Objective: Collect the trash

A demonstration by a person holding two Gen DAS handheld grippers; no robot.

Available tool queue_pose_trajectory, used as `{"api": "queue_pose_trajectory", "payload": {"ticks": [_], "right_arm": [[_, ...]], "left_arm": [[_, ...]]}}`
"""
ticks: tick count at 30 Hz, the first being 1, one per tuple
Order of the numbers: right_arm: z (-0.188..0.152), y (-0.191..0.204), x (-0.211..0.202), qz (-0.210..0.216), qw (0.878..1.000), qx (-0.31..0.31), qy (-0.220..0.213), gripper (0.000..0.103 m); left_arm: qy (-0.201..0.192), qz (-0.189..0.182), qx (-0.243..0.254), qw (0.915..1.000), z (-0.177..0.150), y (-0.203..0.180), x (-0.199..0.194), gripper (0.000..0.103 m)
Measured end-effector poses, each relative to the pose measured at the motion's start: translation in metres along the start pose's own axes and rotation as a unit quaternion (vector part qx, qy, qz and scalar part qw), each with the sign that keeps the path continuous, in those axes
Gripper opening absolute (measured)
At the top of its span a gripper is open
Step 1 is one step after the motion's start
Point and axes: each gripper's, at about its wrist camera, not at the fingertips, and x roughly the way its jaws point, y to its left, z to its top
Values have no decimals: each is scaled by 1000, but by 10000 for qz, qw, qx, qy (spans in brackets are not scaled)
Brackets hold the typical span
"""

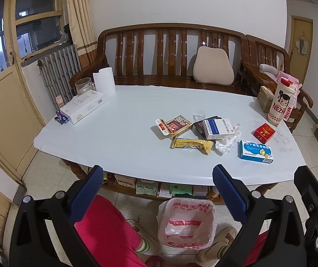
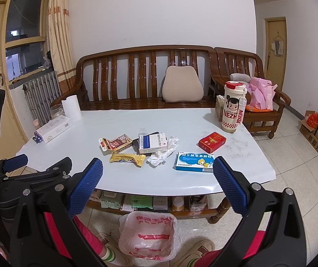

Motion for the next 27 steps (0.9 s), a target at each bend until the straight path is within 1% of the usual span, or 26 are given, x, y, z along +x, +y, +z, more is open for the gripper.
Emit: {"api": "queue_pose_trajectory", "payload": {"ticks": [3, 6, 9, 11, 12, 13, 14, 15, 17, 19, 22, 23, 24, 25, 27], "right_arm": [[0, 0, 0, 41, 10000, -10, -3, 97], [0, -7, 7, 330, 9994, 50, 23, 97], [5, -18, 9, 496, 9987, 44, -134, 97], [9, -29, 13, 673, 9974, 72, -244, 97], [11, -36, 17, 867, 9958, 54, -302, 97], [14, -42, 21, 974, 9948, 44, -306, 97], [18, -47, 26, 981, 9949, 6, -227, 97], [24, -52, 34, 952, 9954, -111, -46, 97], [37, -58, 45, 899, 9949, -414, 184, 97], [50, -64, 58, 698, 9942, -756, 325, 97], [63, -73, 75, 589, 9908, -1119, 482, 97], [67, -76, 81, 683, 9889, -1192, 573, 97], [71, -78, 89, 803, 9859, -1278, 719, 97], [74, -79, 95, 833, 9841, -1347, 804, 97], [76, -79, 111, 984, 9767, -1605, 1027, 97]], "left_arm": [[14, -19, 31, 10000, 0, 0, 1, 96], [117, -123, 202, 9997, 3, 0, 7, 96], [163, -109, 392, 9990, 13, 2, 16, 96], [254, -218, 509, 9981, 21, 4, 22, 96], [331, -286, 559, 9975, 26, 6, 26, 96], [445, -378, 607, 9965, 34, 9, 32, 96], [539, -459, 656, 9953, 41, 11, 37, 96], [663, -537, 759, 9935, 50, 13, 43, 96], [818, -618, 986, 9898, 64, 12, 53, 96], [949, -616, 1217, 9861, 80, 12, 63, 96], [1058, -547, 1553, 9807, 101, 6, 78, 96], [1131, -579, 1654, 9780, 106, 4, 84, 96], [1274, -690, 1773, 9734, 112, 0, 92, 96], [1369, -740, 1815, 9710, 116, -1, 98, 96], [1544, -860, 1889, 9660, 122, -6, 110, 96]]}}
